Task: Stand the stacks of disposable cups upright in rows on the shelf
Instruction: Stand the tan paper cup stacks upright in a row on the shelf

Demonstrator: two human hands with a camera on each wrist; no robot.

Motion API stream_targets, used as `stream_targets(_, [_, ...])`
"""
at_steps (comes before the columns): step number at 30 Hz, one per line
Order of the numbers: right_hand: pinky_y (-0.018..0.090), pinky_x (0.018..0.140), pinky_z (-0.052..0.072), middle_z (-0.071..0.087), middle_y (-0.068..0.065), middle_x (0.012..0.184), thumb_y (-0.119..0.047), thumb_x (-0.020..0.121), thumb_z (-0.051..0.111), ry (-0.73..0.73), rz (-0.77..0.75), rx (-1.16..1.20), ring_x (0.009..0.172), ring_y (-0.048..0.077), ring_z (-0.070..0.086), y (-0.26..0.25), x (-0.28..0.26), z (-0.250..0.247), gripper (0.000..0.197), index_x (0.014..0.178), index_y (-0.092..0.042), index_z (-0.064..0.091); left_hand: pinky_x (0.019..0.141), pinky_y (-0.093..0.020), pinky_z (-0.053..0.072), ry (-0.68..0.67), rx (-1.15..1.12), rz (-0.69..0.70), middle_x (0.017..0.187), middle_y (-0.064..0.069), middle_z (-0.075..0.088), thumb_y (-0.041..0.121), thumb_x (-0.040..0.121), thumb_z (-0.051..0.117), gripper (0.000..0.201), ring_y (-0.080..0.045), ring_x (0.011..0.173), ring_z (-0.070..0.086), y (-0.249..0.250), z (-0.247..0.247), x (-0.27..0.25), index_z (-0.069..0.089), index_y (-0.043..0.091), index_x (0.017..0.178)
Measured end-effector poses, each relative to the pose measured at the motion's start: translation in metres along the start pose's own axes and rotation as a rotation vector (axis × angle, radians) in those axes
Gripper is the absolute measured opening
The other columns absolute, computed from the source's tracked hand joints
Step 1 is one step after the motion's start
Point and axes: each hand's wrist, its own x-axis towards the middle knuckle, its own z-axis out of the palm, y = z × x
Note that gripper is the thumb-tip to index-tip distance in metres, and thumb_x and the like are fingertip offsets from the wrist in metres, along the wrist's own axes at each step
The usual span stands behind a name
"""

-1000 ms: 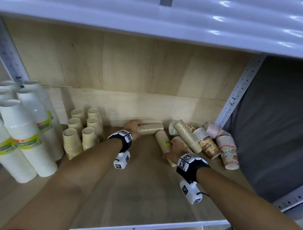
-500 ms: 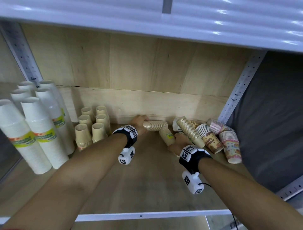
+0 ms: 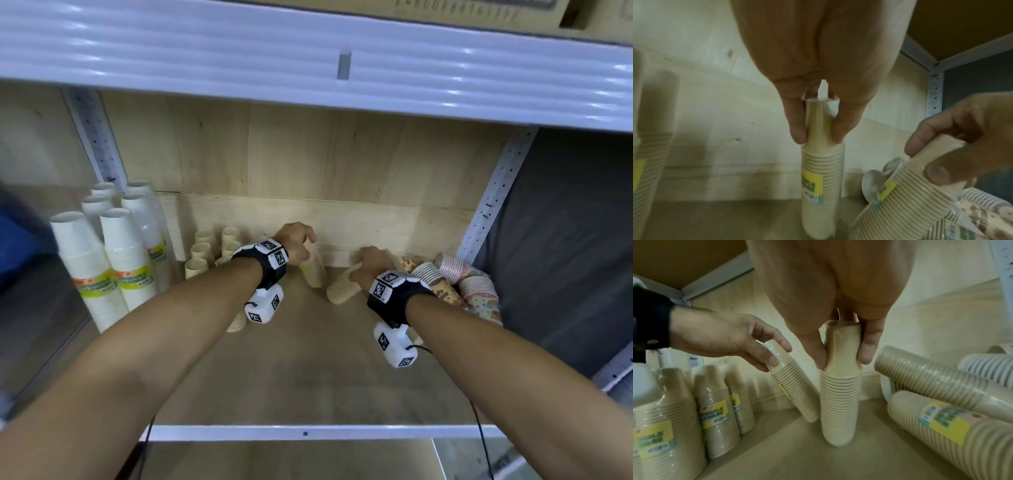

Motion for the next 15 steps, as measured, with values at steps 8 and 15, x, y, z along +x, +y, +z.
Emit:
stream_targets(8, [0.034,0.083,0.056,0.061,0.005,0.113,-0.01,0.073,0.066,0.017,-0.078,-0.021,0.097,0.025,0.065,-0.038,0.008,-0.003,0.039,0.11,-0.018,0.061,0.09,-0.033,0.053,-0.112,0.094,0.041,0.129,-0.008,0.056,0.003,0.079,0.073,0.038,-0.023,0.119,0.057,0.019,-0.016,-0.017,0.062,0.015,0.114])
stream_targets(15, [0.035,0.082,0.051,0.059,0.001,0.113,-0.016,0.073,0.065,-0.052,-0.157,-0.04,0.097,0.023,0.061,-0.047,0.009,0.007,0.042,0.113,-0.023,0.055,0.075,-0.026,0.044,-0.168,0.189,0.052,0.13,-0.005,0.053,0.01,0.082,0.073,0.044,-0.023,0.112,0.057,0.023,-0.012,-0.026,0.061,0.015,0.124])
